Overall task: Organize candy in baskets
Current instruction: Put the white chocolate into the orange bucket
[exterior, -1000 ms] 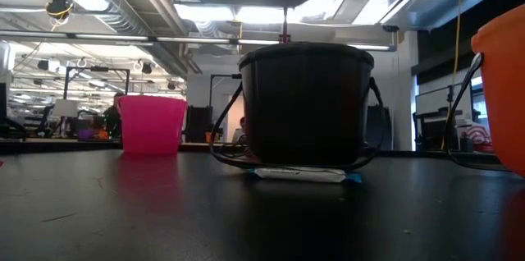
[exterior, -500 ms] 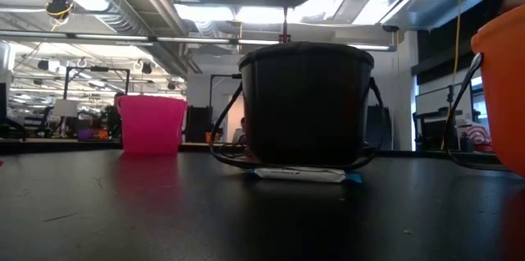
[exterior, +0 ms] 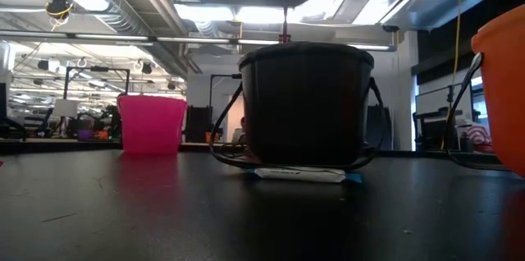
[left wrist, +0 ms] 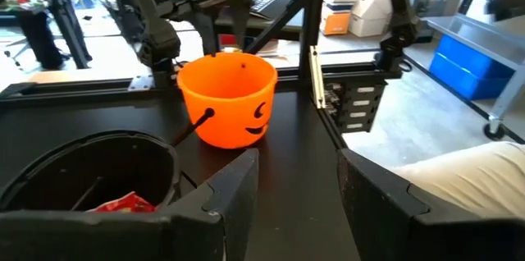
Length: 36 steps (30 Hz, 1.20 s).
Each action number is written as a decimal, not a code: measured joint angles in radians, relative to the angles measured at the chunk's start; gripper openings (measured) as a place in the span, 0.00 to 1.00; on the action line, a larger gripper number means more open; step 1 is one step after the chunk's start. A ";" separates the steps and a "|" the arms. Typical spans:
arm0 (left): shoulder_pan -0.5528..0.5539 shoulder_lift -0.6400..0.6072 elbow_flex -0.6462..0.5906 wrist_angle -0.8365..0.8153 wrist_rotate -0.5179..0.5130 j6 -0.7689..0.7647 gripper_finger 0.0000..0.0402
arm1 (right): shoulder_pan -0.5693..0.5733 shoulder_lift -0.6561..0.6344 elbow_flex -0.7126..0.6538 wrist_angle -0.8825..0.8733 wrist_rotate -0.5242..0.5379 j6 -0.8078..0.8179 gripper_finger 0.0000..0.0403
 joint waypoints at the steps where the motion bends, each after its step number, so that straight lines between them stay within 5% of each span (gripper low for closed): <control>1: 0.003 0.000 0.000 0.000 -0.007 0.001 0.39 | -0.005 0.004 0.012 0.023 0.018 -0.035 0.54; 8: 0.022 0.000 0.000 0.005 -0.014 0.001 0.39 | -0.064 0.061 0.068 0.239 0.190 -0.374 0.50; 17: 0.023 0.001 0.000 0.008 -0.014 -0.009 0.39 | -0.176 0.235 0.068 0.606 0.131 -0.698 0.50; 36: 0.023 0.002 0.000 0.007 -0.016 -0.029 0.39 | -0.260 0.625 0.068 0.619 0.166 -0.763 0.50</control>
